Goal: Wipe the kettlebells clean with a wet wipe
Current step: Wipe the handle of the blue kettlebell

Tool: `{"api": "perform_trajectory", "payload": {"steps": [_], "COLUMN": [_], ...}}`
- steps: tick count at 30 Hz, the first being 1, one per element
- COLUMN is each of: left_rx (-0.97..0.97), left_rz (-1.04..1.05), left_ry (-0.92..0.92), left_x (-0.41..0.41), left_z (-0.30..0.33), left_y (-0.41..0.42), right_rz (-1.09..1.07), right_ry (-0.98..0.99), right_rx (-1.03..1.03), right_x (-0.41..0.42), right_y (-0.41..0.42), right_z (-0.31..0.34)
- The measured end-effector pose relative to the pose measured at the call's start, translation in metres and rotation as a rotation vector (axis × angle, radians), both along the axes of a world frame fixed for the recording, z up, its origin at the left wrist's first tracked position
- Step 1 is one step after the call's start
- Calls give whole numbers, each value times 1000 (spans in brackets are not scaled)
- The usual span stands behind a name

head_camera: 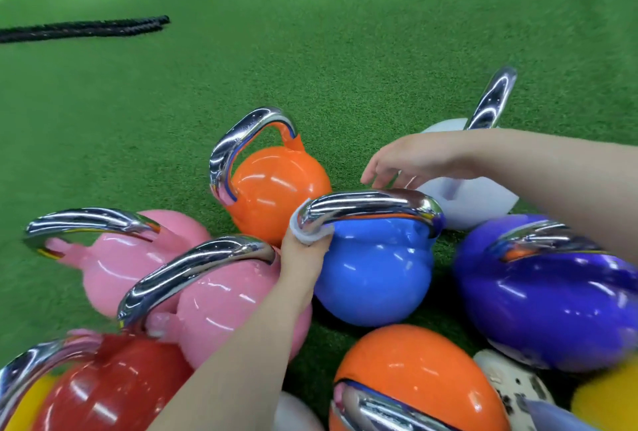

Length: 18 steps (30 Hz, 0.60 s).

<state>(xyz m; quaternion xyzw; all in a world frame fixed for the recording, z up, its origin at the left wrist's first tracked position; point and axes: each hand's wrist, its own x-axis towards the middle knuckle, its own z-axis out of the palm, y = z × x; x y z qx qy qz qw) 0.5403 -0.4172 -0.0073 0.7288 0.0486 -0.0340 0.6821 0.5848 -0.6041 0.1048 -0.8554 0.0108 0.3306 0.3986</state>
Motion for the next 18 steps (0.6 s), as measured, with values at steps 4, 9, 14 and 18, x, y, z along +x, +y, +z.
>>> {"api": "perform_trajectory", "payload": {"steps": [4,9,14,18], "left_rx": [-115,-92,81,360], "left_rz": [77,-85,-268,-418], "left_ry": [105,145,146,69], "left_x": [-5,8,19,29], "left_z": [-4,4,16,41], "left_y": [-7,7,15,14], "right_rz": [180,256,-44,-24], "right_ry": [99,185,234,261], "right_rx": [-136,-189,230,259], "right_x": [11,27,41,44], "right_y": [21,41,45,26], "right_z": [1,-11,-34,-36]}}
